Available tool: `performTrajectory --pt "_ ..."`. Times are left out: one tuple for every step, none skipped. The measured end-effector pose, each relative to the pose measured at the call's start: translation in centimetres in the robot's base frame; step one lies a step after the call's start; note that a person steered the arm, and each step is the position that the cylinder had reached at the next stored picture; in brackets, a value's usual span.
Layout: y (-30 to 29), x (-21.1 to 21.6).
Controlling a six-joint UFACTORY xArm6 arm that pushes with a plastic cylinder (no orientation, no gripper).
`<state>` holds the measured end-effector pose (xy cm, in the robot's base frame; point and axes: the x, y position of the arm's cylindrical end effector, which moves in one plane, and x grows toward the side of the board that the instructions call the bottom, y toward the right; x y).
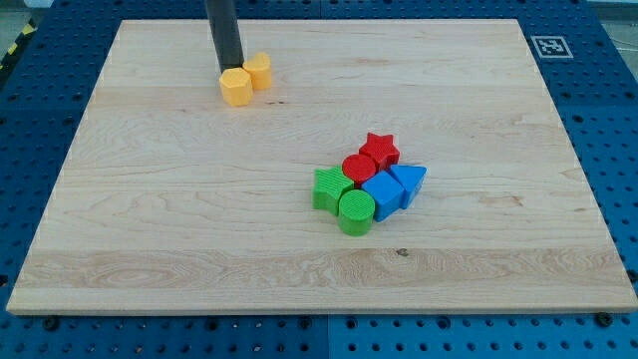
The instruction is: Keep the yellow heart to the right side of the group of blocks
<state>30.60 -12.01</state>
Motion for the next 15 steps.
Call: performTrajectory --pt "2.1 0.7" --pt "4.5 1.8" --pt "5.1 2.1" --pt "5.9 2.1" --pt "6.0 0.6" --pt "6.1 0.5" --pt "9.0 0.5" --pt "9.6 0.5" --pt "10.0 0.5" --pt "11.6 0.5" --pt "14.6 1.1" --pt "14.6 1.1" --pt "14.6 0.8" --pt "14.6 0.8" --pt "15.7 0.7"
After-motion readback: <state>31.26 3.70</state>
